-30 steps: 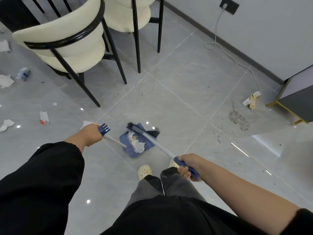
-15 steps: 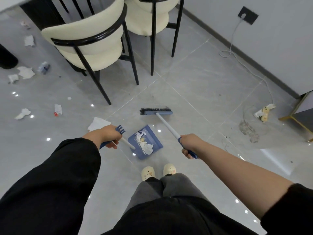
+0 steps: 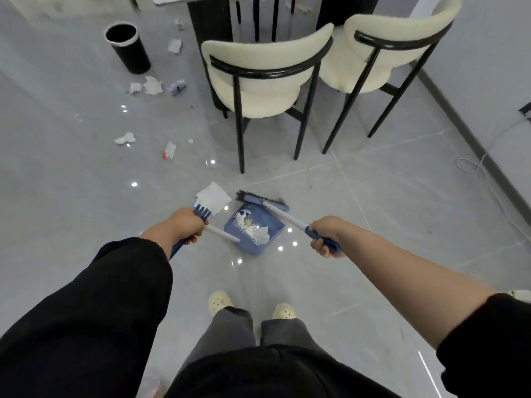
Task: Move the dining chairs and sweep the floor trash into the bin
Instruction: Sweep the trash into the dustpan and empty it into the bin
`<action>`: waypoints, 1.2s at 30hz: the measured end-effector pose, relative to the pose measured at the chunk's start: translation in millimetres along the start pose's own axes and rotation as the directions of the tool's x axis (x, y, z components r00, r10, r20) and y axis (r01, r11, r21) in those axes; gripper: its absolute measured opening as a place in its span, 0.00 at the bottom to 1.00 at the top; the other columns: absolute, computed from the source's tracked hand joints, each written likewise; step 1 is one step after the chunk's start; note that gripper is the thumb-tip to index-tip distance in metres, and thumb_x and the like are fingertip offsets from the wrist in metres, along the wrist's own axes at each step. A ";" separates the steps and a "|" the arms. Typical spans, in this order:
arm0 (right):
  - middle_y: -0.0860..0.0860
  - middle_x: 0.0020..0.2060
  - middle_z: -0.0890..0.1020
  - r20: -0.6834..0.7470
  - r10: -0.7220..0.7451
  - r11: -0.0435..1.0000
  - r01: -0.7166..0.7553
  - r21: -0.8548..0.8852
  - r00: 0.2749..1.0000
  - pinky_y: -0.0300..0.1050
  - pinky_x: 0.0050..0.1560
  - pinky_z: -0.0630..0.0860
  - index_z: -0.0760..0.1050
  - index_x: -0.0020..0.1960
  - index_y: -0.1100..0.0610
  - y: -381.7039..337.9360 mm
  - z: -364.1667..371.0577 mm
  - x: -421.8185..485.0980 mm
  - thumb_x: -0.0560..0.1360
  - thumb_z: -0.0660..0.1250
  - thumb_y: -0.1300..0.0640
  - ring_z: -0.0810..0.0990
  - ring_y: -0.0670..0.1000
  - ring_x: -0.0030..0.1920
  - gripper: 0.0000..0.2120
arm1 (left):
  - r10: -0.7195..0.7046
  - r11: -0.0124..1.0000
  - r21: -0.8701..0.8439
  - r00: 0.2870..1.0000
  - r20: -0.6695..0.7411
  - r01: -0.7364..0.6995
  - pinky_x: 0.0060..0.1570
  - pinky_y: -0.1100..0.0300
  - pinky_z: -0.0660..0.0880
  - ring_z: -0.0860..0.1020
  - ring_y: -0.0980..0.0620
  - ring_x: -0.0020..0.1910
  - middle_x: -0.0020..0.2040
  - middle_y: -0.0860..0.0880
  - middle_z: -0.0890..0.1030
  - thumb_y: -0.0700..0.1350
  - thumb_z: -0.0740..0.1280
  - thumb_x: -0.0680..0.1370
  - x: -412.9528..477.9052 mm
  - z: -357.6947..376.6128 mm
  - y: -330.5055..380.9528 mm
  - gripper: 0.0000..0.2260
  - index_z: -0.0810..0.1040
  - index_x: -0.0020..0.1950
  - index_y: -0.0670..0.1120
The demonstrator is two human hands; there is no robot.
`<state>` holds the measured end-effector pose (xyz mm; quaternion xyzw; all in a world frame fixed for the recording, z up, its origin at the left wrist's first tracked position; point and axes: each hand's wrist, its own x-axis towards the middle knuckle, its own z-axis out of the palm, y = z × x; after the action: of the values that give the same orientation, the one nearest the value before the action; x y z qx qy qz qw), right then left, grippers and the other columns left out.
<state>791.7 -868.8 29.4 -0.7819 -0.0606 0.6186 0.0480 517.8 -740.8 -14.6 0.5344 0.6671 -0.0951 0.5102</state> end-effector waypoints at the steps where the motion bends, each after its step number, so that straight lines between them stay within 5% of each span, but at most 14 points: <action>1: 0.50 0.21 0.66 0.014 -0.013 1.000 0.013 -0.007 1.000 0.29 0.16 0.58 0.65 0.38 0.57 -8.4 4.7 -2.4 0.76 0.51 0.64 0.60 0.46 0.12 0.09 | -0.005 1.000 -0.026 1.000 -0.018 0.004 0.28 0.62 0.65 0.69 0.48 0.28 0.36 0.43 0.73 0.31 0.57 0.75 -0.3 -8.6 -1.6 0.11 0.75 0.50 0.42; 15: 0.51 0.20 0.68 0.107 -0.166 0.985 0.161 0.054 0.980 0.31 0.16 0.63 0.71 0.52 0.60 -207.5 155.2 -24.1 0.78 0.56 0.62 0.65 0.45 0.14 0.07 | -0.072 0.933 -0.359 0.981 -0.179 0.003 0.28 0.61 0.63 0.67 0.48 0.27 0.33 0.43 0.70 0.29 0.56 0.73 41.3 -229.5 -78.5 0.10 0.74 0.43 0.41; 22: 0.51 0.28 0.66 0.045 -0.197 0.966 0.186 0.181 0.979 0.31 0.17 0.61 0.69 0.38 0.57 -307.0 234.7 -33.2 0.77 0.51 0.65 0.63 0.45 0.16 0.13 | -0.089 0.928 -0.371 0.963 -0.254 -0.012 0.29 0.60 0.64 0.68 0.47 0.28 0.33 0.42 0.71 0.31 0.57 0.74 91.6 -338.1 -100.6 0.09 0.74 0.41 0.41; 27: 0.51 0.27 0.66 0.045 -0.210 0.955 0.195 0.222 0.977 0.31 0.17 0.61 0.68 0.38 0.56 -390.1 275.6 -28.9 0.78 0.50 0.64 0.63 0.45 0.15 0.13 | -0.156 0.909 -0.416 0.932 -0.327 0.006 0.33 0.59 0.68 0.74 0.44 0.35 0.35 0.40 0.76 0.33 0.58 0.73 152.2 -407.3 -108.4 0.09 0.76 0.47 0.40; 36: 0.50 0.21 0.65 0.104 -0.215 0.925 0.169 0.340 0.971 0.30 0.15 0.60 0.68 0.41 0.57 -576.8 322.3 23.0 0.80 0.49 0.62 0.61 0.45 0.14 0.13 | -0.148 0.909 -0.416 0.910 -0.388 -0.029 0.28 0.62 0.67 0.73 0.49 0.27 0.33 0.44 0.75 0.34 0.58 0.76 282.1 -551.6 -57.5 0.09 0.76 0.50 0.44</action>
<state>462.8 -295.3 19.8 -0.7080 -0.0361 0.6654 0.2339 177.6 -219.8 -4.9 0.4015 0.7804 0.1465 0.4565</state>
